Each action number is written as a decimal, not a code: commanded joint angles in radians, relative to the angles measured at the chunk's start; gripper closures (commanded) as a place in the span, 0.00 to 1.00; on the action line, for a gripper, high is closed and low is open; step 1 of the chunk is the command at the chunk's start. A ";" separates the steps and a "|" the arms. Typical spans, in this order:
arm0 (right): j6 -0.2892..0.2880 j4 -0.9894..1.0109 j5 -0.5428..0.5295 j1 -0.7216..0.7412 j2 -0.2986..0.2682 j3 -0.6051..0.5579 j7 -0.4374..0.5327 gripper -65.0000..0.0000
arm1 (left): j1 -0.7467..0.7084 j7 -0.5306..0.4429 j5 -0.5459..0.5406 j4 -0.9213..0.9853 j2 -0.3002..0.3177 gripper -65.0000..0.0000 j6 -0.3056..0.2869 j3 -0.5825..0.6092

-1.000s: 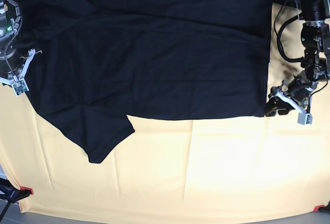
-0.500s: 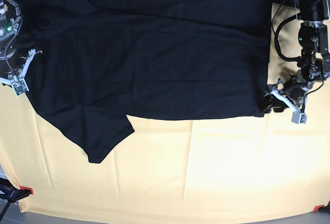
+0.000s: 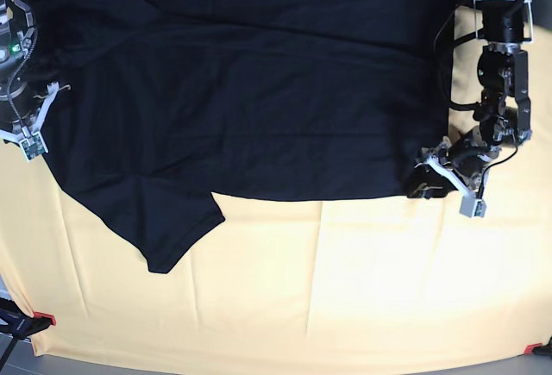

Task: Fold the T-shirt properly
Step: 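Release the edge and move both grippers to the shirt's front edge, then grasp the front edge of the shirt with both grippers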

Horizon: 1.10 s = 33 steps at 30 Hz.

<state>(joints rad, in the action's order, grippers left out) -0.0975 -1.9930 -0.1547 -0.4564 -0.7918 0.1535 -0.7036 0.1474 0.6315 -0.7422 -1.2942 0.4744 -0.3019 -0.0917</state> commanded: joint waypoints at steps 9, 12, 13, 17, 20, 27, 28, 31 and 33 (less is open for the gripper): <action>0.011 -0.011 0.012 0.008 -0.020 0.012 0.011 1.00 | 0.022 0.028 0.000 -0.008 0.011 0.99 0.063 0.000; 0.011 -0.011 0.012 0.010 -0.020 0.012 0.014 1.00 | 0.026 0.028 0.000 -0.008 0.011 1.00 0.062 0.000; 0.011 -0.011 0.012 0.015 -0.019 0.012 0.016 1.00 | 0.028 0.028 0.000 -0.008 0.011 1.00 0.062 0.000; 0.034 -0.011 -0.008 0.077 -0.017 0.012 0.034 0.88 | 0.048 0.028 0.013 -0.008 0.011 1.00 0.063 0.000; 0.055 -0.003 -0.041 0.151 -0.007 0.012 0.051 0.60 | 0.050 0.027 0.091 -0.008 0.011 1.00 0.062 0.000; -0.107 0.262 -0.300 0.431 0.069 0.012 0.040 0.54 | 0.050 0.028 0.145 -0.008 0.011 1.00 0.071 0.000; -0.137 0.325 -0.351 0.478 0.085 0.012 0.020 0.54 | 0.050 0.028 0.144 -0.008 0.011 1.00 0.076 0.000; -0.237 0.548 -0.484 0.617 0.122 0.012 -0.040 0.54 | 0.050 0.027 0.143 -0.008 0.010 1.00 0.078 0.000; -0.299 0.712 -0.546 0.704 0.134 0.012 -0.072 0.54 | 0.050 0.027 0.143 -0.008 0.010 1.00 0.078 0.000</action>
<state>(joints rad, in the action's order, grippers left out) -0.4015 -1.2560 -0.7021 0.2298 -0.6281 0.1555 -0.7906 0.1810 0.6518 -0.6201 -1.2942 0.4675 -0.2428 -0.0860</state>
